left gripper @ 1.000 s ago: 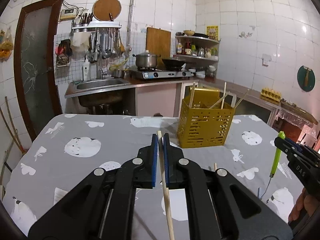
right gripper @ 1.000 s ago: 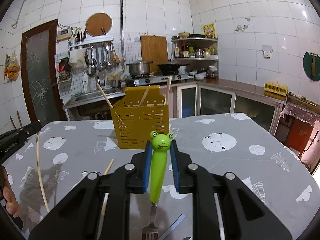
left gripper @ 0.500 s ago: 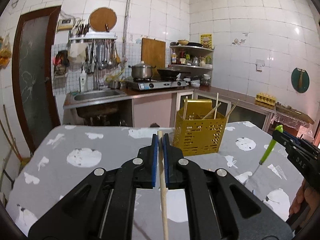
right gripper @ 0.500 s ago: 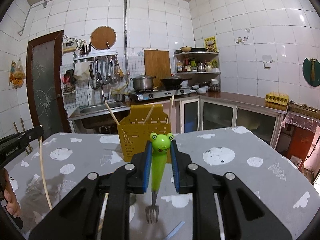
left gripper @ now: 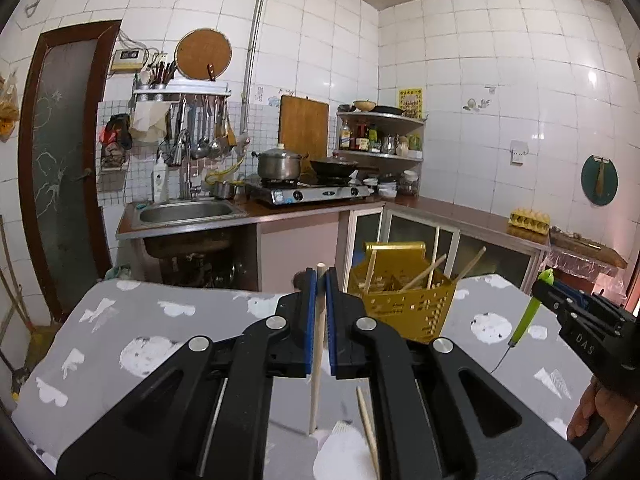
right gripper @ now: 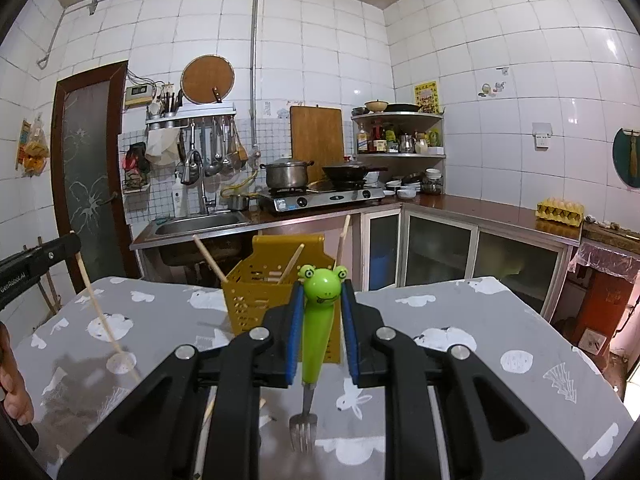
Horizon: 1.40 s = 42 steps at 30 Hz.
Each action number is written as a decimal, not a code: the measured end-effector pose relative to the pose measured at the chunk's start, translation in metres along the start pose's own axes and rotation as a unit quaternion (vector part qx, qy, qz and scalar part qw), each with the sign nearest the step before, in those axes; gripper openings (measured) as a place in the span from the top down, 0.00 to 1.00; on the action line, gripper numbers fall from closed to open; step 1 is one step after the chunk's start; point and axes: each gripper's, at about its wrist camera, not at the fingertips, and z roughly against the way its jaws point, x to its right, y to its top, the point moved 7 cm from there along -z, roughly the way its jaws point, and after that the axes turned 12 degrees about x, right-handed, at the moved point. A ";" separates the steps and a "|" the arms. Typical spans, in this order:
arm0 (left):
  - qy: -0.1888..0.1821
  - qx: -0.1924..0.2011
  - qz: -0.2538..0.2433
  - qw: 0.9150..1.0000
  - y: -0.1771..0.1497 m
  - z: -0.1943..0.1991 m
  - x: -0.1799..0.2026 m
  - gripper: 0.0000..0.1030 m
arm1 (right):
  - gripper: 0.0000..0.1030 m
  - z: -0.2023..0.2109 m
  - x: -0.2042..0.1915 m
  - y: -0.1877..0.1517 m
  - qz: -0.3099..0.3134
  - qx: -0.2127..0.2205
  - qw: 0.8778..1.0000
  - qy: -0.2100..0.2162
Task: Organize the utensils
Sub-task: 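Lift the left tool's chopstick to the holder while the right tool carries the frog fork there, then lower the chopstick and frog fork into the holder and open both tools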
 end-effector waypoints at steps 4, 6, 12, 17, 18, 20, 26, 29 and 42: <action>-0.010 0.014 -0.002 1.000 0.015 -0.007 0.006 0.97 | 0.81 -0.009 0.003 0.010 -0.001 0.007 1.000 -0.002; -0.016 0.021 0.000 1.000 0.024 -0.013 0.009 0.97 | 0.82 -0.012 0.002 0.017 0.002 0.011 1.000 -0.002; -0.040 0.042 0.013 0.998 0.056 -0.024 0.023 0.97 | 0.82 -0.022 0.001 0.044 0.006 0.029 1.000 0.001; -0.060 0.067 0.025 0.996 0.089 -0.031 0.038 0.97 | 0.82 -0.032 -0.004 0.079 0.006 0.058 0.998 0.004; -0.064 0.073 0.028 0.995 0.097 -0.035 0.041 0.97 | 0.82 -0.036 -0.005 0.087 0.006 0.065 0.998 0.004; -0.068 0.083 0.030 0.994 0.109 -0.041 0.048 0.97 | 0.82 -0.044 -0.008 0.103 0.008 0.077 0.997 0.003; -0.063 0.109 0.033 0.991 0.135 -0.071 0.062 0.97 | 0.82 -0.079 -0.005 0.134 0.004 0.094 0.995 -0.011; -0.060 0.114 0.033 0.991 0.135 -0.095 0.067 0.97 | 0.82 -0.099 0.001 0.137 0.000 0.095 0.995 -0.022; -0.053 0.087 0.008 0.995 0.074 -0.177 0.076 0.97 | 0.82 -0.168 0.008 0.085 0.001 0.055 0.998 -0.024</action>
